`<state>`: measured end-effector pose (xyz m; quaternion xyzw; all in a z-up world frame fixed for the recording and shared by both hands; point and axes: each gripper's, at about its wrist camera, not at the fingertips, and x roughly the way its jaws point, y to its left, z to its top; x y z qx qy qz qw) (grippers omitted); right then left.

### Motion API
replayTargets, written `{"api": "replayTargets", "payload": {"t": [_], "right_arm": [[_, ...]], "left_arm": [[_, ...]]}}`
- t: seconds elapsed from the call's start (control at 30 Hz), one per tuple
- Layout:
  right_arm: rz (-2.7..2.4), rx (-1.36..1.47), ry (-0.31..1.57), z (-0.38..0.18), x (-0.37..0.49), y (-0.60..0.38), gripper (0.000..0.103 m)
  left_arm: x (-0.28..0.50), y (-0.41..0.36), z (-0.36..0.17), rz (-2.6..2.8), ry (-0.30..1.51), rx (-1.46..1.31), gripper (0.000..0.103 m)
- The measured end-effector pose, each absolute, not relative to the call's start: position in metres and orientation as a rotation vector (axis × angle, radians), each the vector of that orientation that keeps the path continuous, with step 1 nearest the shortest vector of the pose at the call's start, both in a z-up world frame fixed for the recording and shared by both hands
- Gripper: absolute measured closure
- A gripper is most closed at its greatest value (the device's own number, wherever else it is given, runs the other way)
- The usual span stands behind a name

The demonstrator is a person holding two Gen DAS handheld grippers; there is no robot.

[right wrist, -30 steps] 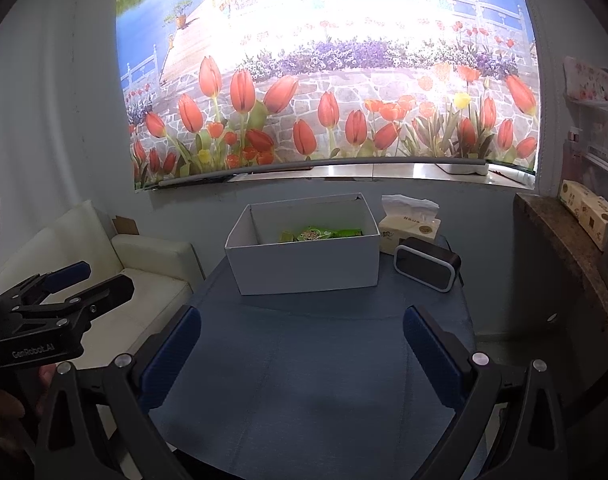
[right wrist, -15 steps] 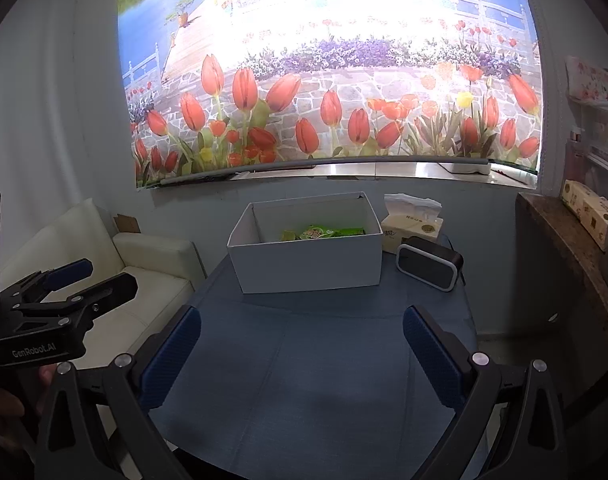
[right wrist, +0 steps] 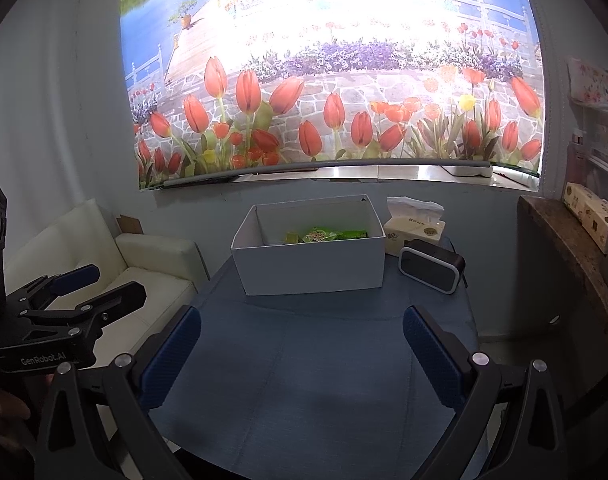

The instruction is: Organize snacks

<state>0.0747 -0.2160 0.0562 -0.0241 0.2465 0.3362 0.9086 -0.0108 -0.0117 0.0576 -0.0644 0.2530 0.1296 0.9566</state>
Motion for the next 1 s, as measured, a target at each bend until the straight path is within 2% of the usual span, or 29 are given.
{"api": "replayTargets", "payload": {"t": [1.0], "right_arm": [[0.694,-0.048,0.524,0.0503,0.0736,-0.2123,0.0]], "left_arm": [[-0.0193,-0.0152,0.057,0.247,0.504,-0.152,0.0]]}}
